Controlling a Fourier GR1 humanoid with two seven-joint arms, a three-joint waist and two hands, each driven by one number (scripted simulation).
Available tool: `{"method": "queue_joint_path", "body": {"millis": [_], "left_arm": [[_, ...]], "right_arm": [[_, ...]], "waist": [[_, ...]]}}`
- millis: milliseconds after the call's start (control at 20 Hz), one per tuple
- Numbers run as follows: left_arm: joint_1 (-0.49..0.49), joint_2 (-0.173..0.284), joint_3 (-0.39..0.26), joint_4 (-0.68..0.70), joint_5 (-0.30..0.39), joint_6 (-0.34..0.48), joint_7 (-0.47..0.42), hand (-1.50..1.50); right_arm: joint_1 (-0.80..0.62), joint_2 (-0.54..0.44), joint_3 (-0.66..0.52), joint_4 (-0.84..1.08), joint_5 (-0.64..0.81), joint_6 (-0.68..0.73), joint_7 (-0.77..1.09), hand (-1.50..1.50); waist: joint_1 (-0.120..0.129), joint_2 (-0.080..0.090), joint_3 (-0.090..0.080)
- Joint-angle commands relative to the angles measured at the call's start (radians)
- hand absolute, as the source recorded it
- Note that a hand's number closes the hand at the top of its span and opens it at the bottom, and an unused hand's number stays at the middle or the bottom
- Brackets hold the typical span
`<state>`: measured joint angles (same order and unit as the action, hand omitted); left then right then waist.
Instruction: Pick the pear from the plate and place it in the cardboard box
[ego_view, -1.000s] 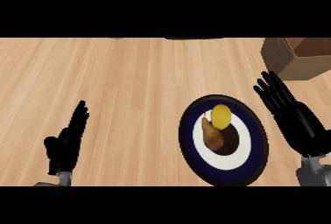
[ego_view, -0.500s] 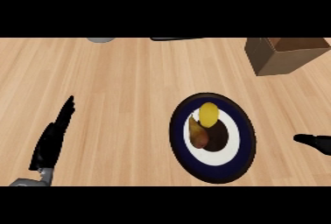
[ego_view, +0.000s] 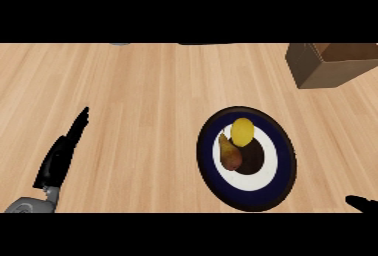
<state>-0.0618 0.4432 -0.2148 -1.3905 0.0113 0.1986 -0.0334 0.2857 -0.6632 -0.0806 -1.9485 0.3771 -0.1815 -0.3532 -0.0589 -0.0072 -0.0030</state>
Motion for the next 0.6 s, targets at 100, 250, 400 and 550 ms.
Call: {"method": "queue_joint_path", "body": {"millis": [100,250,400,550], "left_arm": [[0.001,-0.007,-0.017,-0.014,-0.017,-0.007,0.008,0.0],[-0.022,-0.015,-0.021,0.008,-0.018,-0.023,0.009,0.0],[-0.045,-0.021,-0.015,0.039,-0.016,-0.04,-0.018,0.0],[-0.054,-0.032,-0.033,0.0,-0.025,-0.038,0.03,0.0]], "right_arm": [[0.167,-0.053,0.097,-0.306,0.283,0.067,0.338,-1.5],[0.183,-0.016,0.224,-0.457,0.41,0.145,0.528,-1.5],[0.169,0.012,0.35,-0.5,0.552,0.237,0.692,-1.5],[0.117,-0.002,0.431,-0.503,0.606,0.32,0.831,-1.5]], "waist": [[0.023,-0.001,-0.003],[0.04,0.004,-0.004],[0.056,0.009,-0.003],[0.066,0.005,-0.003]]}}
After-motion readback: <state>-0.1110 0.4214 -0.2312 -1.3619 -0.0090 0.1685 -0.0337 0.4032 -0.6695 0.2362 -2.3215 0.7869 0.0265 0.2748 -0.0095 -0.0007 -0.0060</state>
